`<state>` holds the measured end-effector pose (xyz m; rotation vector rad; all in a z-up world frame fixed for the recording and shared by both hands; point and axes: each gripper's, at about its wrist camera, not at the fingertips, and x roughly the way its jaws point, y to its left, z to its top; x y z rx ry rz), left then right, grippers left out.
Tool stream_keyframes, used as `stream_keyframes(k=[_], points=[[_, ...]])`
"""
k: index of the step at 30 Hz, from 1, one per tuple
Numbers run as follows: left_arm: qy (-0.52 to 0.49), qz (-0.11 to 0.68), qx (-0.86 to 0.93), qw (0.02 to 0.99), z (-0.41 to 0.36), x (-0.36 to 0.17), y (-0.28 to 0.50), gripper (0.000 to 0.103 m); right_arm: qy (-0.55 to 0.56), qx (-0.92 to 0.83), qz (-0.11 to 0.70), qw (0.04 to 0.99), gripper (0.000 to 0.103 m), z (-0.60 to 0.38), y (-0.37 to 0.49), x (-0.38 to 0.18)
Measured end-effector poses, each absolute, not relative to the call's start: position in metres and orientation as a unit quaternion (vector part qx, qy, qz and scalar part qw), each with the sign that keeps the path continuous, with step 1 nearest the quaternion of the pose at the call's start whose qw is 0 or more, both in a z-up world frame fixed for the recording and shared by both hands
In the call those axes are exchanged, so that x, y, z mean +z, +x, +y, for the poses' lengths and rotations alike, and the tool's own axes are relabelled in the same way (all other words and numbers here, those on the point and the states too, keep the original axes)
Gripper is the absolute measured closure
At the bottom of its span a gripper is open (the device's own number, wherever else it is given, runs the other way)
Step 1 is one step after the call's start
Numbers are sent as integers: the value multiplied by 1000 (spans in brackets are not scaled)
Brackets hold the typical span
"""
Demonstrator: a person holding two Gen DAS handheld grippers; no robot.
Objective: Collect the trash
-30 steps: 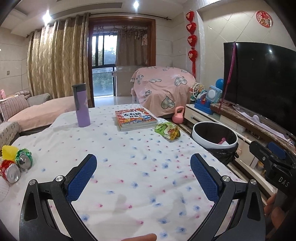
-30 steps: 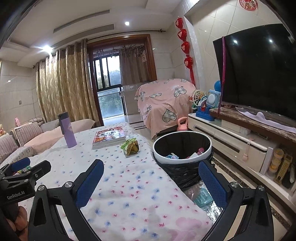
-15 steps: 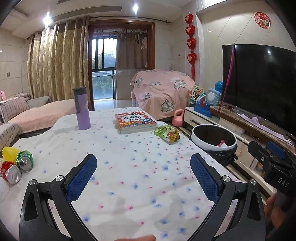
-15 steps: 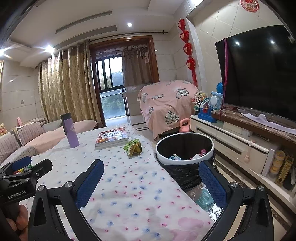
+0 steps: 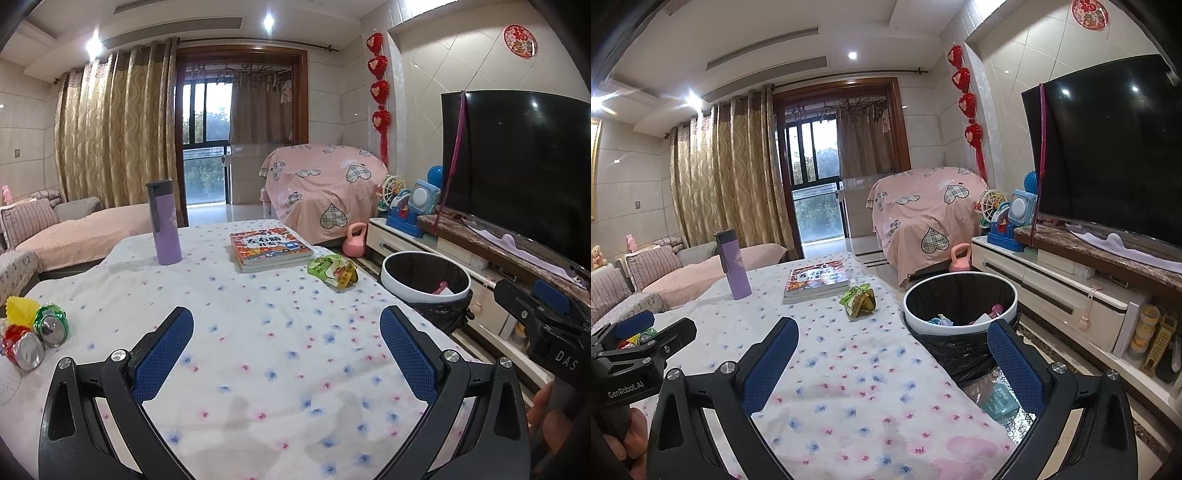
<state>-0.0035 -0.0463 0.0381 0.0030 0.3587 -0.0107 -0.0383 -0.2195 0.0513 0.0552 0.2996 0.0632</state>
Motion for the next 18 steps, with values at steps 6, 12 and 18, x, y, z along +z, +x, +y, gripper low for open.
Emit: stream_keyframes(k=[6,12,18], points=[[0,183,-5,983,-46,37,-4,0,28,32,152,988,0,-220,-39,51],[0,185,-6,983,-45,36,-4,0,28,32,154,987,0,-220,-38,51],[0,188,-5,982,-44,35,-4,0,26,28,159,986,0,-220,-37,50]])
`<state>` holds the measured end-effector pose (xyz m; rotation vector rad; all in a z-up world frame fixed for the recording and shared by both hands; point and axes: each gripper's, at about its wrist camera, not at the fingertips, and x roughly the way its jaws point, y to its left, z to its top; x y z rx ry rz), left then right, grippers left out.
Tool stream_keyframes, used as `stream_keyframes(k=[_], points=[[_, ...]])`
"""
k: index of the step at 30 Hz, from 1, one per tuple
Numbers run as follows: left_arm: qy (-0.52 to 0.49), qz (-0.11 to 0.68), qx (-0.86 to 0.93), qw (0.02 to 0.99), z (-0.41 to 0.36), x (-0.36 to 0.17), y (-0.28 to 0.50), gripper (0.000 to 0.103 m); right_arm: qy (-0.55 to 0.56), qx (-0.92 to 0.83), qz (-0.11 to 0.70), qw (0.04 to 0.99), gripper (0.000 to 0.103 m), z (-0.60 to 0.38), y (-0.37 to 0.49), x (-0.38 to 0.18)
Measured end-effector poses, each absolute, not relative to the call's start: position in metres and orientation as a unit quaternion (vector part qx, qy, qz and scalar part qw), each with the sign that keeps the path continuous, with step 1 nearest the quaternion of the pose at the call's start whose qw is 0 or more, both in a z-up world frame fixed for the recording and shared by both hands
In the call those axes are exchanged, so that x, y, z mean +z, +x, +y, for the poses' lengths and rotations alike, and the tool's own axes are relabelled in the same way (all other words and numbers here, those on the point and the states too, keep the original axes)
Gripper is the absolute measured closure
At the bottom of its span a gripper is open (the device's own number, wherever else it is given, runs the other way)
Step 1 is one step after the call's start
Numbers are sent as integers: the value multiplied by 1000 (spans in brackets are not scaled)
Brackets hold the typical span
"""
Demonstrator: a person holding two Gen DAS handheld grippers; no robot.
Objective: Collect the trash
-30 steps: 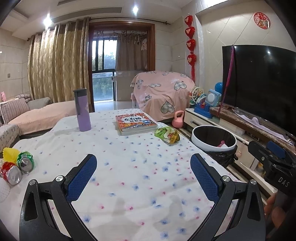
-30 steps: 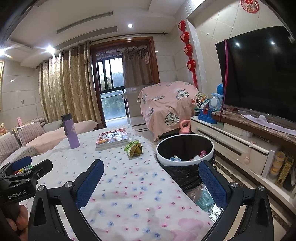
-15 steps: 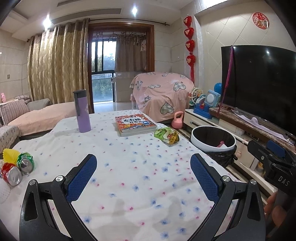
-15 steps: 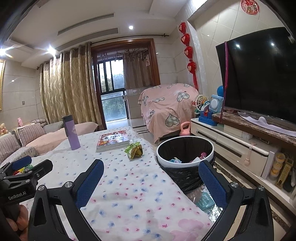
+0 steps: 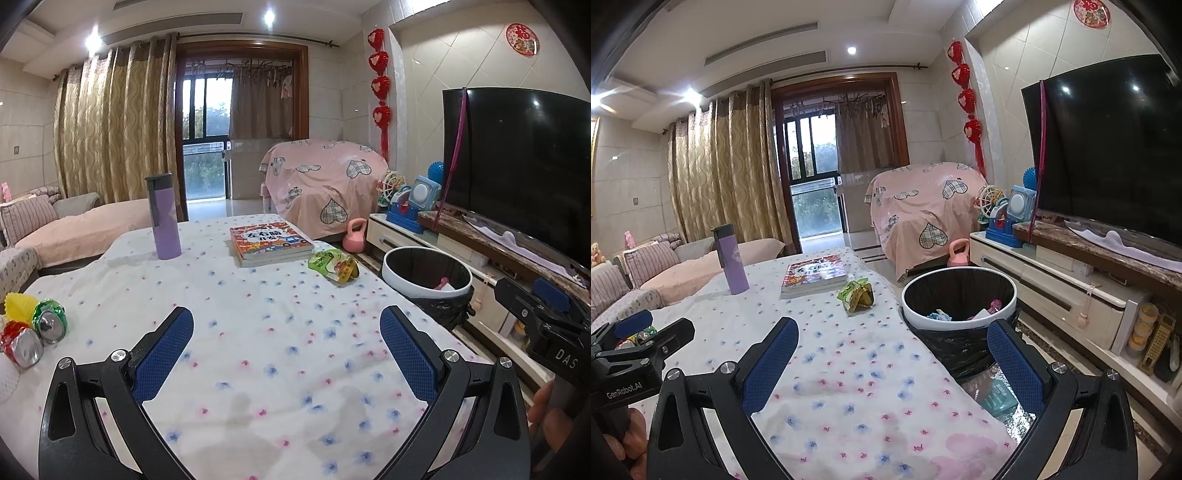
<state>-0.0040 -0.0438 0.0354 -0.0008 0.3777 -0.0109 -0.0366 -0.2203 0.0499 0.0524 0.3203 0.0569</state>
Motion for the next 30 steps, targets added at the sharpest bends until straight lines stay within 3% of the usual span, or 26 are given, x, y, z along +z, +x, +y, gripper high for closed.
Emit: stream_keyframes(k=[30], points=[[3,192,-3,981,-42,31,1,0,31,36,163,986,0,-216,-36,50]])
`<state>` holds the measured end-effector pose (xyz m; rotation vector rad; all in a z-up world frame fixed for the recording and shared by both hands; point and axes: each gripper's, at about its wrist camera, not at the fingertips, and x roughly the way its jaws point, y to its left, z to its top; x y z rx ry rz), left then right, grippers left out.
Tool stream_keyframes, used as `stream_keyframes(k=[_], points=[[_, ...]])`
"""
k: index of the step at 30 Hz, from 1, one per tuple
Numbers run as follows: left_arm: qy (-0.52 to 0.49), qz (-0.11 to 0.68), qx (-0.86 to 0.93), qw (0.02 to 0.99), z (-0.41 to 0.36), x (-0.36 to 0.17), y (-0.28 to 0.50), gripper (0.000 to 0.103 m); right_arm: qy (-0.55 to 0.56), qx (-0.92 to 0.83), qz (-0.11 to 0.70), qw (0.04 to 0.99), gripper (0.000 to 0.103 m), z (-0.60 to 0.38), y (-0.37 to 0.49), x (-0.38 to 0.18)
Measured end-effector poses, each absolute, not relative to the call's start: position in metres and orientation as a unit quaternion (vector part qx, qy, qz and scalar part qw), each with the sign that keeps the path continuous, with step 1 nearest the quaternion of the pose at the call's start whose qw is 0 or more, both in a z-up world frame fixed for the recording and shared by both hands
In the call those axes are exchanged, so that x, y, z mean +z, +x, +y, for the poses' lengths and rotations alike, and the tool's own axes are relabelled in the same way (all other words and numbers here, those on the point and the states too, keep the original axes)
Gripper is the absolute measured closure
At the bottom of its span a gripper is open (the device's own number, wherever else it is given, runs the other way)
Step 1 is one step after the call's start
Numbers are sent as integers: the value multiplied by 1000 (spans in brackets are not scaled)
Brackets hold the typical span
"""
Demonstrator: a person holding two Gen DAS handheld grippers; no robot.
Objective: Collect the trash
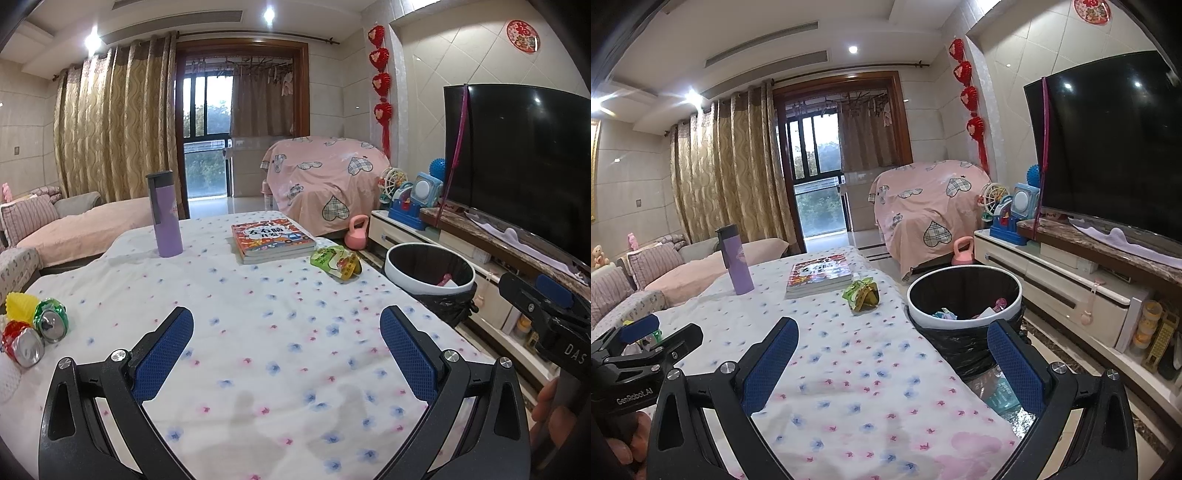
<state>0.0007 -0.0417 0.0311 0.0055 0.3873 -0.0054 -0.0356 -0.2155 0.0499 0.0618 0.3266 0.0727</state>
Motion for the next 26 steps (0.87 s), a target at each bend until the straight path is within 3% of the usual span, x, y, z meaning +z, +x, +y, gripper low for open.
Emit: stream_keyframes(k=[26], points=[[-2,219,-5,976,-36,19,17,0,49,48,194,979,0,-215,-19,44]])
